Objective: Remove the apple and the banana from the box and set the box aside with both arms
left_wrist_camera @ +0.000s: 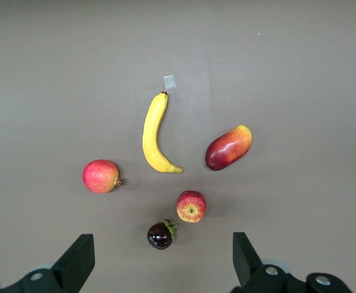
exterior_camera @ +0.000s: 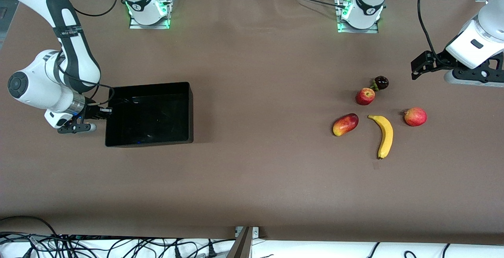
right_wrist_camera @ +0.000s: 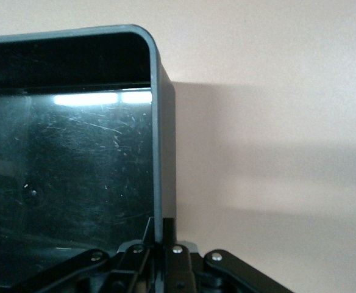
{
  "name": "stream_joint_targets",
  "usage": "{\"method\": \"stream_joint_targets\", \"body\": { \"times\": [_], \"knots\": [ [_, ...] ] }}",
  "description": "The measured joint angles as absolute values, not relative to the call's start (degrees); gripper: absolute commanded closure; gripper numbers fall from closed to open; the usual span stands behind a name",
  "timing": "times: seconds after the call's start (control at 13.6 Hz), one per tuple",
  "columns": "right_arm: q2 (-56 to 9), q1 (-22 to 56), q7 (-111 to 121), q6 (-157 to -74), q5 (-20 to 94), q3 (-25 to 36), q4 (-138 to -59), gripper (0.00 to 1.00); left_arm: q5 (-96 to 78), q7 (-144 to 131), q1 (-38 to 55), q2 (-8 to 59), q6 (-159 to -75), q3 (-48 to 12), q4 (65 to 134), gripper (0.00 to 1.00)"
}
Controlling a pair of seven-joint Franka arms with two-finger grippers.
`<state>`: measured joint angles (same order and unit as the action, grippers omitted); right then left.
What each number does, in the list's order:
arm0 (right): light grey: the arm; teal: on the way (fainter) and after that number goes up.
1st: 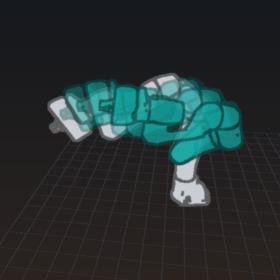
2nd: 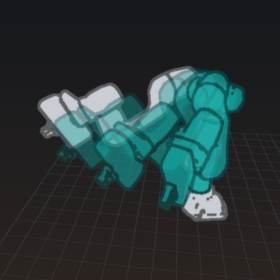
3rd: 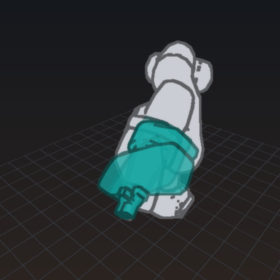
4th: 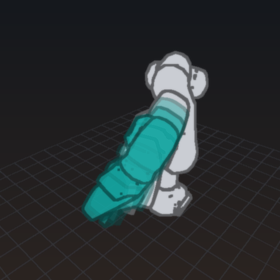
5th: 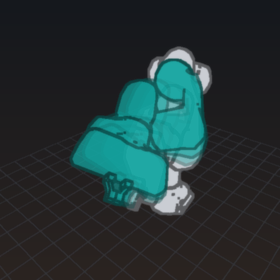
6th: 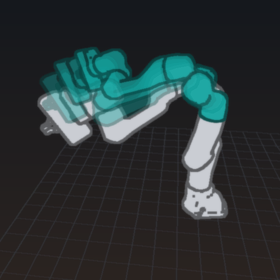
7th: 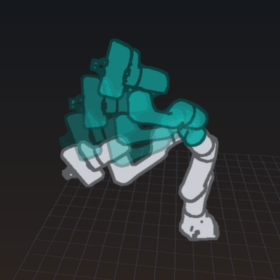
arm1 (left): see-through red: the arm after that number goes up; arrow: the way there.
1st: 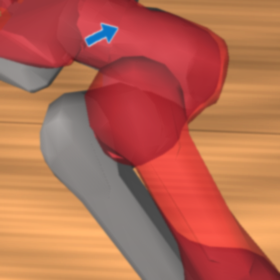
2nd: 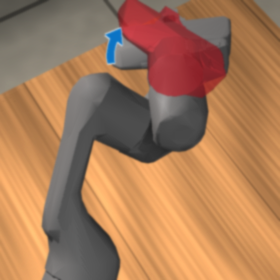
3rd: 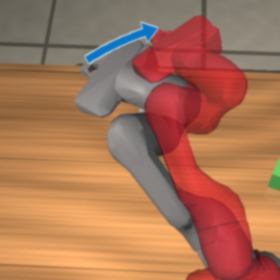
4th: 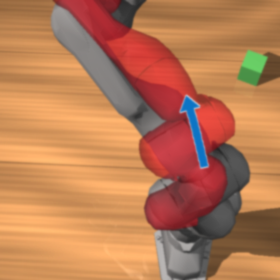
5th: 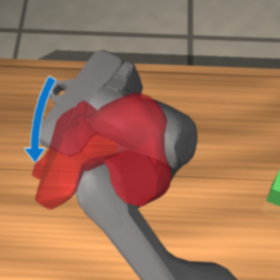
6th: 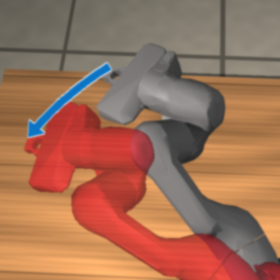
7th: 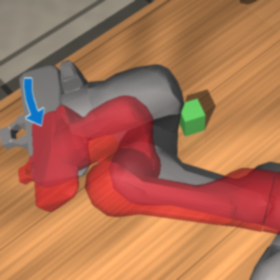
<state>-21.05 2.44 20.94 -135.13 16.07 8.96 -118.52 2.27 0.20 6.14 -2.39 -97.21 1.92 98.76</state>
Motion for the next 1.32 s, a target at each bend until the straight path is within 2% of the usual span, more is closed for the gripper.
{"method": "stream_joint_targets", "body": {
  "times": [0.07, 0.15, 0.22, 0.29, 0.74, 1.1, 1.32],
  "knots": [
    [-20.98, 2.44, 20.78, -135.38, 16.13, 8.95, -118.75, 1.0, 2.27, 0.2, 6.14, -2.39, -97.2, 1.91, 98.75, 0.0],
    [-20.9, 2.44, 20.72, -135.49, 16.19, 8.95, -118.9, 0.76, 2.27, 0.2, 6.14, -2.39, -97.19, 1.91, 98.75, 0.0],
    [-20.82, 2.44, 20.66, -135.53, 16.19, 8.95, -119.0, 0.28, 2.27, 0.2, 6.14, -2.39, -97.18, 1.91, 98.75, 0.0],
    [-20.68, 2.44, 20.57, -135.54, 16.22, 8.94, -119.02, 0.0, 2.27, 0.2, 6.14, -2.39, -97.18, 1.91, 98.75, 0.0],
    [-17.1, 3.08, 20.63, -133.98, 15.0, 8.47, -115.71, 0.0, 2.27, 0.2, 6.29, -2.39, -97.17, 1.85, 98.47, 0.0],
    [-14.3, 5.49, 15.87, -111.96, 7.54, 8.18, -99.3, 0.0, 2.27, 0.2, 6.3, -2.39, -97.17, 1.84, 98.19, 0.0],
    [-11.09, 7.61, 13.15, -101.91, 5.44, 8.04, -93.42, 0.0, 2.27, 0.2, 6.3, -2.39, -97.17, 1.83, 98.16, 0.0]
  ]
}}
